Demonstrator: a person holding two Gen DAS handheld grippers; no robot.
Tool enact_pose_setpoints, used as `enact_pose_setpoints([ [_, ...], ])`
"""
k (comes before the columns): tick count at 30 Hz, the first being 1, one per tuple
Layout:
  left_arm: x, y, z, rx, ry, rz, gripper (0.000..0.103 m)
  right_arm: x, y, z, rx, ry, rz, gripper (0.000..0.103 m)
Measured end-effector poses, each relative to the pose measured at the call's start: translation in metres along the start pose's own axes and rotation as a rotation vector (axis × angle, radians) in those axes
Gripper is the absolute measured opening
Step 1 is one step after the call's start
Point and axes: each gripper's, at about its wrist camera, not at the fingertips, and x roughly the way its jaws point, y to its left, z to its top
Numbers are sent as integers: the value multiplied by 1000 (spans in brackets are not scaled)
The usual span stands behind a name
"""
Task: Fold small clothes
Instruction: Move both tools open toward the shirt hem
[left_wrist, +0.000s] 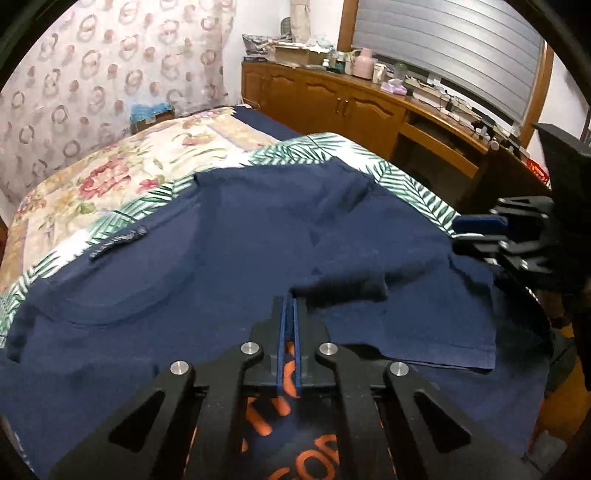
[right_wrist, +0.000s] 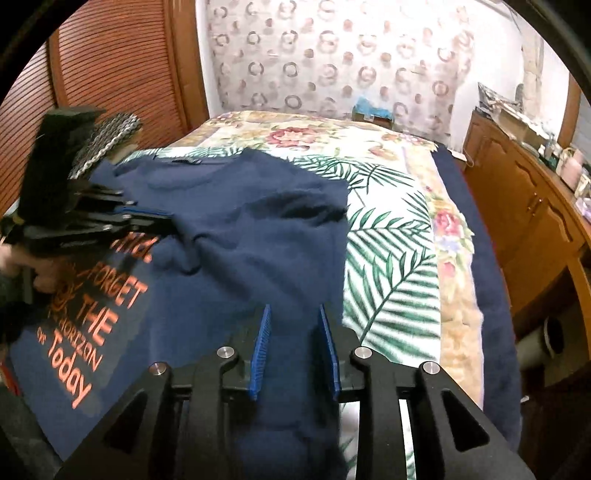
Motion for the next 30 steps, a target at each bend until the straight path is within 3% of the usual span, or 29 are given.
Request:
enact_pose_setpoints([
  [7, -9, 7, -7, -16, 26, 42, 4, 23, -5, 28, -27, -9, 9, 29],
  [9, -11, 15, -11, -31, 34, 64, 6, 30, -4, 33, -35, -5, 23, 47],
  [11, -16, 24, -15, -51, 28, 59, 22, 40, -8, 39, -40, -6, 22, 58],
  [13, -27, 37, -20, -81, 2, 70, 43, 50, -10, 46, -47, 1, 17, 59],
  [17, -49, 63, -30, -113, -25, 114, 53, 66, -13, 54, -46, 9, 2, 59],
  [19, -61, 78, -36, -133, -32, 144, 74, 74, -15, 58, -48, 16, -7, 59],
  [30, -112, 148, -63, -226, -43, 374, 76, 93, -20, 62, -13, 18, -3, 63],
])
